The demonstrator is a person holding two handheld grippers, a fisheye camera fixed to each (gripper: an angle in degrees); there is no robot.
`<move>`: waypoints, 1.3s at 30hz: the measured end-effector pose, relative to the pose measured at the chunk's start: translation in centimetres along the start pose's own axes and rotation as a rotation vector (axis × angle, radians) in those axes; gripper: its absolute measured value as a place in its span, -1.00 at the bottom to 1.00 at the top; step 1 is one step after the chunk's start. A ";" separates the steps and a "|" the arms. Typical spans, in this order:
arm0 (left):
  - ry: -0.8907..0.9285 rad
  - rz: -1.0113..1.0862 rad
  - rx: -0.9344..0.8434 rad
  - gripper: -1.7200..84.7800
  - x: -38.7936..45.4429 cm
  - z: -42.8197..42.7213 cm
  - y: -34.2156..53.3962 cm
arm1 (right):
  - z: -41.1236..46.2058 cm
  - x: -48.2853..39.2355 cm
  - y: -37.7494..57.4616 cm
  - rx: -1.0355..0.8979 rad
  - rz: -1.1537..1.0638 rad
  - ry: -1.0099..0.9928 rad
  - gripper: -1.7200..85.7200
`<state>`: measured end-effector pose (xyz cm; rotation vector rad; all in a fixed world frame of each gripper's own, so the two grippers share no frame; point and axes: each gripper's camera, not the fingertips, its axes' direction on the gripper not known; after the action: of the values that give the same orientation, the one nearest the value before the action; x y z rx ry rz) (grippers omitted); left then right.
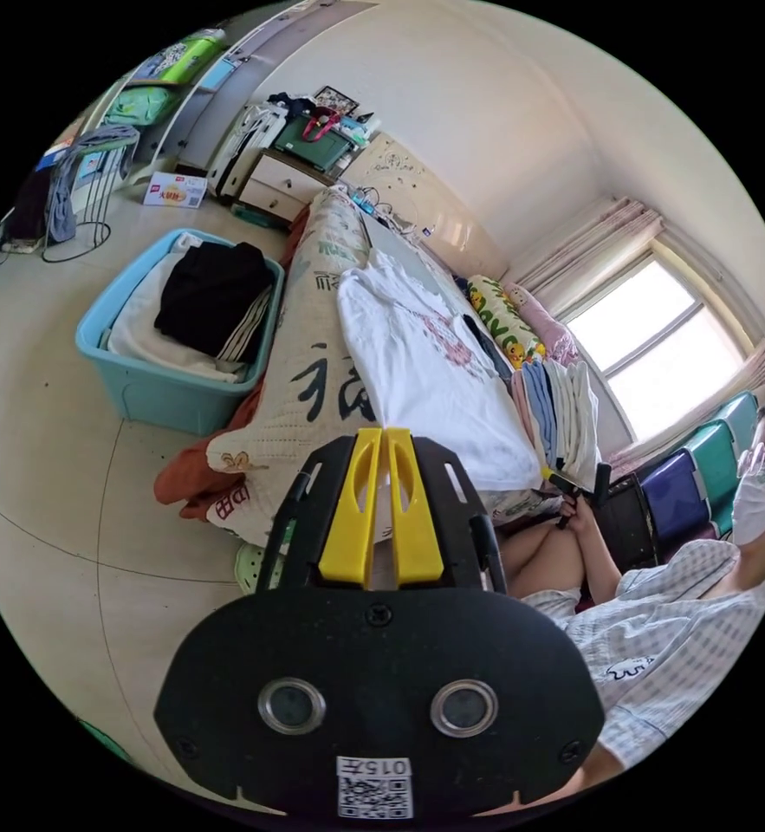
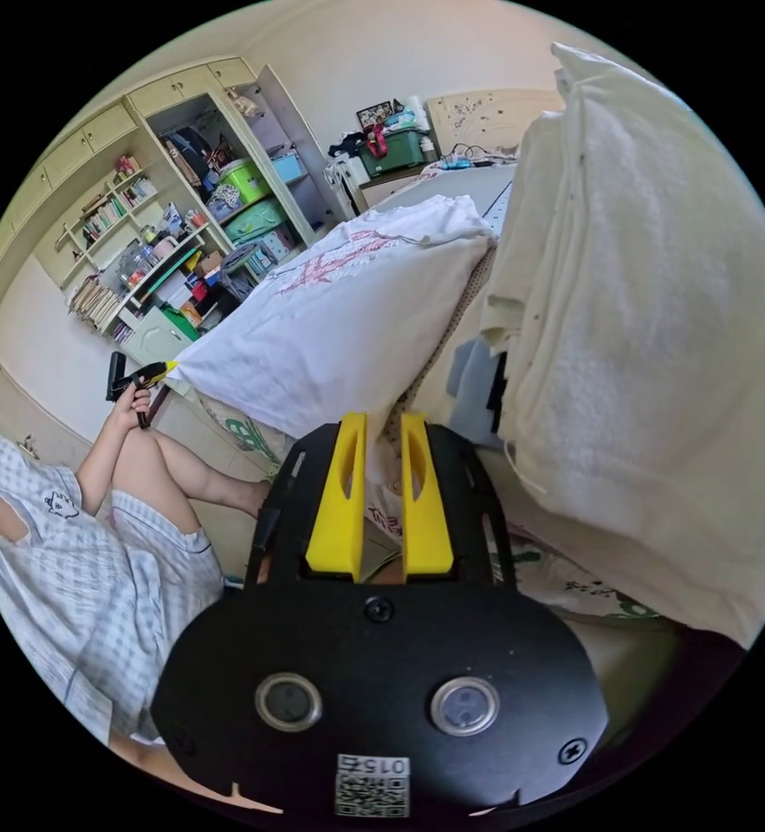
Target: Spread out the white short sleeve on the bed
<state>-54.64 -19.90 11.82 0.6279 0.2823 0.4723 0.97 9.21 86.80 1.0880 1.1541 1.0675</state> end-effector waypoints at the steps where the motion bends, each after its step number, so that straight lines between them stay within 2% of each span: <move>1: -0.002 -0.001 -0.020 -0.97 0.1 0.4 -0.1 | 0.5 0.1 -0.2 -0.031 -0.005 -0.027 -0.81; 6: -0.032 0.017 -0.049 -0.97 1.3 1.4 -0.6 | 1.9 -0.5 -1.5 -0.094 -0.038 -0.029 -0.92; 10: -0.111 0.080 0.040 -0.97 3.5 -0.1 -1.0 | -0.8 -0.5 -1.9 -0.004 -0.080 -0.118 -0.97; 13: -0.127 0.103 0.046 -0.96 4.8 -0.4 -1.0 | -2.6 2.4 -1.9 0.066 0.045 -0.198 -0.98; 15: -0.128 0.081 0.009 -0.96 4.9 0.3 -1.1 | -2.0 4.0 -2.2 0.042 0.134 -0.216 -0.98; 22: -0.354 0.092 -0.231 -0.96 7.7 6.3 -2.9 | -0.3 -0.4 -6.3 -0.059 0.057 -0.081 -0.98; 24: -0.375 0.109 -0.236 -0.97 8.6 7.1 -3.1 | -0.1 -1.5 -7.5 -0.078 0.039 -0.067 -0.98; 29: -0.340 0.072 -0.219 -0.97 9.8 8.2 -3.5 | 1.9 -8.9 -10.4 -0.113 -0.162 0.183 -0.98; 35: -0.397 0.176 -0.214 -0.97 13.3 9.6 -3.5 | 0.4 -9.6 -13.7 -0.104 -0.118 0.084 -0.98; 39: -0.477 0.266 -0.221 -0.97 16.3 10.8 -3.3 | -0.1 -12.4 -15.1 -0.085 -0.211 0.143 -0.98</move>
<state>-35.36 -19.44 16.34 0.5443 -0.3064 0.5824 0.73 -5.27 73.68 0.8136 1.2946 1.0306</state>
